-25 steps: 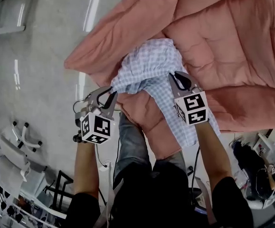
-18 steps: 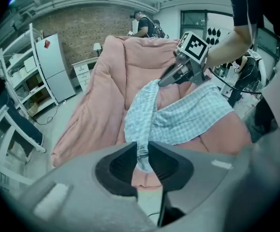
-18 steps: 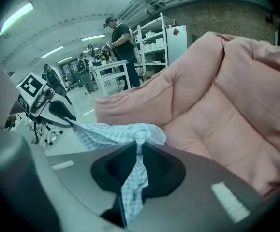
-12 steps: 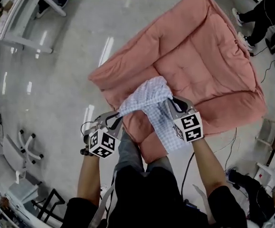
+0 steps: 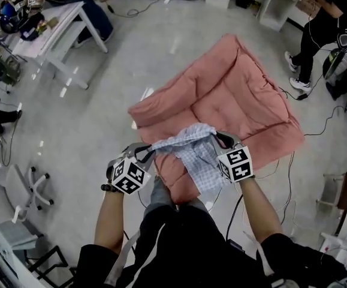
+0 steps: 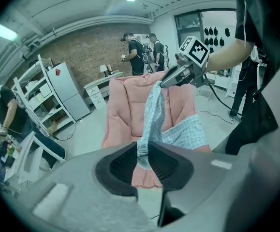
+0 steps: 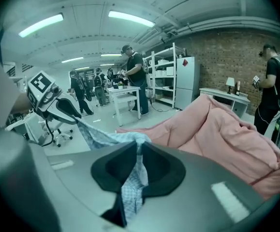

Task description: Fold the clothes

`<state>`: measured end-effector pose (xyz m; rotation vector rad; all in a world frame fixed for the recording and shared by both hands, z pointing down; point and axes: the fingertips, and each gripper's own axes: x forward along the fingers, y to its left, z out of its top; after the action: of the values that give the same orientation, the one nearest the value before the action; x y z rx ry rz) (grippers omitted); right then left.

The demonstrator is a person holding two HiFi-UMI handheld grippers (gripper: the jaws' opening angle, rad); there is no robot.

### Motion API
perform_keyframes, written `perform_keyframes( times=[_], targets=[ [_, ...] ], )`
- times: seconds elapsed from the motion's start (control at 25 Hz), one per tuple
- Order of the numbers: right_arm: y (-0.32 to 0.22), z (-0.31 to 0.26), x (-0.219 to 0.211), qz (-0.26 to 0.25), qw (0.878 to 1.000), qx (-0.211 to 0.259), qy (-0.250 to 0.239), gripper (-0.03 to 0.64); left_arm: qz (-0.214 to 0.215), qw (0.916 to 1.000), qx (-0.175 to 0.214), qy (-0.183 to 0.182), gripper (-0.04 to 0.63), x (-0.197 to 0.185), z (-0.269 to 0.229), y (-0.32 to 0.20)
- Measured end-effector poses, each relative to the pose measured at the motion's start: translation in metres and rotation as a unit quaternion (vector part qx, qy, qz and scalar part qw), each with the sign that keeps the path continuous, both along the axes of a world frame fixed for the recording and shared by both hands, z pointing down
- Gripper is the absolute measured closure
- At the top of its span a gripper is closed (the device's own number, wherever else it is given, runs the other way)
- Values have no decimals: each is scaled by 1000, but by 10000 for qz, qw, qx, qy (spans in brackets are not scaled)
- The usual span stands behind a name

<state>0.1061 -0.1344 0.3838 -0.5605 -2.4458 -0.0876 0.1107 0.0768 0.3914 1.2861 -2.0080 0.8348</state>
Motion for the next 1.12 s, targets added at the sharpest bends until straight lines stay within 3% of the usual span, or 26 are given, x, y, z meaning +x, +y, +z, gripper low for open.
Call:
perform_keyframes(
  times=[0.4, 0.68, 1.12],
  targets=[
    [7, -69, 24, -127, 9990, -305, -297, 572, -367, 9989, 204, -198, 515, 26, -78, 10],
    [9, -104, 20, -13, 9958, -611, -685, 572, -341, 9986, 61, -390, 515, 29, -106, 12],
    [16, -115, 4, 293, 9967, -284, -697, 574, -133, 9981, 442, -416, 515, -9, -111, 21]
  ],
)
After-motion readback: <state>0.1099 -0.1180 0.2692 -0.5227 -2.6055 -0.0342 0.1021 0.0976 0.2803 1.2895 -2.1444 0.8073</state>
